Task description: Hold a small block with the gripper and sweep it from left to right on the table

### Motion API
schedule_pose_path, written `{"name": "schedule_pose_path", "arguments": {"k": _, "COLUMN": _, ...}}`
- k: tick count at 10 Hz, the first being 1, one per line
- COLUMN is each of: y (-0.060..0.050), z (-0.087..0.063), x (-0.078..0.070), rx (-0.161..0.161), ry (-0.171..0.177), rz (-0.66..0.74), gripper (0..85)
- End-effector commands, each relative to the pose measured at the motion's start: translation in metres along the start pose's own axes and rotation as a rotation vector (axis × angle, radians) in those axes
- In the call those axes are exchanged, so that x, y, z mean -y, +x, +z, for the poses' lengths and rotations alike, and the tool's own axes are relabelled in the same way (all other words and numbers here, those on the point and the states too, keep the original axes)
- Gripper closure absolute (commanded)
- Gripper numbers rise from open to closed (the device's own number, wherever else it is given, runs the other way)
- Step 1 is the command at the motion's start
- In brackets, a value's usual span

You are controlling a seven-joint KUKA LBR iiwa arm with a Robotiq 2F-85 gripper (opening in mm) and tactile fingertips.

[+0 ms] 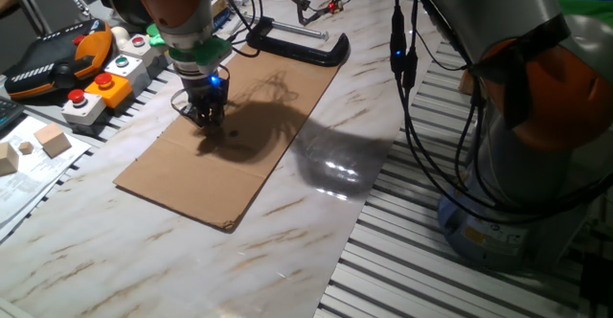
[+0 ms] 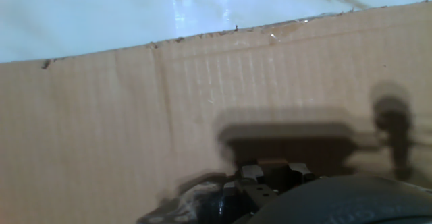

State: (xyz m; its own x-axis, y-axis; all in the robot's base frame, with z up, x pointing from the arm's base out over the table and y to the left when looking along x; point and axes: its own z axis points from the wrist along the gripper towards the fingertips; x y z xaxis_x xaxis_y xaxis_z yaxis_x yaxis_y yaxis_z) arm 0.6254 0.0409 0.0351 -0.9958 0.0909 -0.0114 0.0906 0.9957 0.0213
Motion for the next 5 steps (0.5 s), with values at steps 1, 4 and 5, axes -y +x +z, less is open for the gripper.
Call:
{"name": "schedule_pose_path", "arguments": {"k": 1, "y": 0.0002, "z": 0.0002, "x": -0.0019, "rx": -0.001, "ry": -0.001, "rz": 0.001, "gripper": 84.3}}
{"name": "schedule_pose_path", "arguments": {"k": 4, "y": 0.001, "z": 0.0011, "x": -0.0065, "rx": -0.003, "ry": -0.004, "rz": 0.004, "gripper": 84.3}}
{"name": "schedule_pose_path", "arguments": {"k": 5, "y": 0.0017, "z": 0.0015, "x": -0.0087, "rx": -0.003, "ry": -0.004, "rz": 0.005, "gripper": 84.3}}
